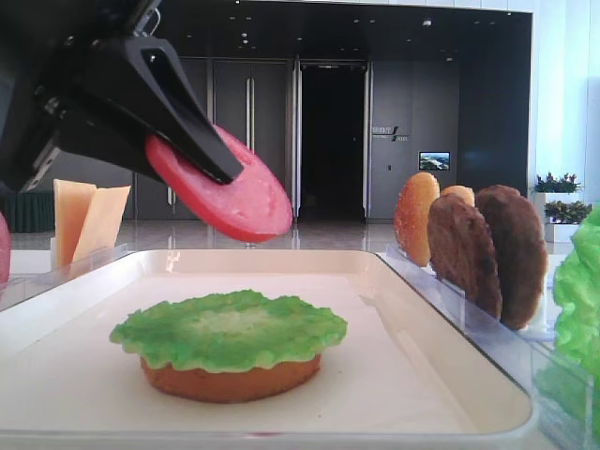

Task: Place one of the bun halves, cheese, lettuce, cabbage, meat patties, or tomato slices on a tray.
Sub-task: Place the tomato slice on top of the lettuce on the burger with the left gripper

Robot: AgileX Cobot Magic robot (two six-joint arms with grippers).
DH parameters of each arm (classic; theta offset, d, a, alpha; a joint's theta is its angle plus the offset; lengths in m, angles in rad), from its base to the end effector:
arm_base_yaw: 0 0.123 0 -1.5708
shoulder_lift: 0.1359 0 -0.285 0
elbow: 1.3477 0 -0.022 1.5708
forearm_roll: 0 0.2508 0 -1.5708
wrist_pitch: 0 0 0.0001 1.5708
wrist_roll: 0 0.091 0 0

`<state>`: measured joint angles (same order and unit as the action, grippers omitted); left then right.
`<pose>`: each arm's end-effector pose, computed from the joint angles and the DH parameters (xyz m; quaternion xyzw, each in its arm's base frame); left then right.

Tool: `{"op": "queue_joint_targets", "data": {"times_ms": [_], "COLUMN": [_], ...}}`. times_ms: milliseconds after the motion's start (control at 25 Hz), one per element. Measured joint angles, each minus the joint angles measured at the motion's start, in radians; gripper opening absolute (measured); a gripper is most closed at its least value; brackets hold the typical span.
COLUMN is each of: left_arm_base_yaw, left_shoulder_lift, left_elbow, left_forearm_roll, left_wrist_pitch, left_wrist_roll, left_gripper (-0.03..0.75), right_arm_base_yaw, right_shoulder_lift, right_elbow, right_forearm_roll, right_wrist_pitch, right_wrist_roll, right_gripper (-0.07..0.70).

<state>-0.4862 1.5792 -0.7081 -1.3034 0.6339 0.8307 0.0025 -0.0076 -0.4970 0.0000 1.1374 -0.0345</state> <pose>0.2196 -0.1750 0.1817 0.1214 0.9084 -0.3793 0.1277 -0.0090 0.0000 0.2703 -0.0161 0.8713 -0.0078 0.4904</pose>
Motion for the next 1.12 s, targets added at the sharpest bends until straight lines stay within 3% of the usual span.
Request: {"op": "queue_joint_targets", "data": {"times_ms": [160,480,1120], "left_arm_base_yaw": [0.000,0.000,0.000], "left_shoulder_lift": [0.019,0.131,0.140], "left_elbow": [0.001,0.001,0.001], "left_forearm_roll": [-0.074,-0.226,-0.240], "left_wrist_pitch": [-0.021,0.034,0.012], "left_wrist_roll": [0.070,0.208,0.230], "left_gripper": [0.048,0.048,0.055], "right_arm_base_yaw": [0.000,0.010,0.026], "right_shoulder_lift": [0.000,0.000,0.000], "right_elbow": [0.000,0.000,0.000], "right_forearm_roll": [0.000,0.000,0.000], "right_wrist_pitch": [0.000,0.000,0.000], "right_wrist_roll": [0.000,0.000,0.000], "right_gripper": [0.414,0.414,0.414]}}
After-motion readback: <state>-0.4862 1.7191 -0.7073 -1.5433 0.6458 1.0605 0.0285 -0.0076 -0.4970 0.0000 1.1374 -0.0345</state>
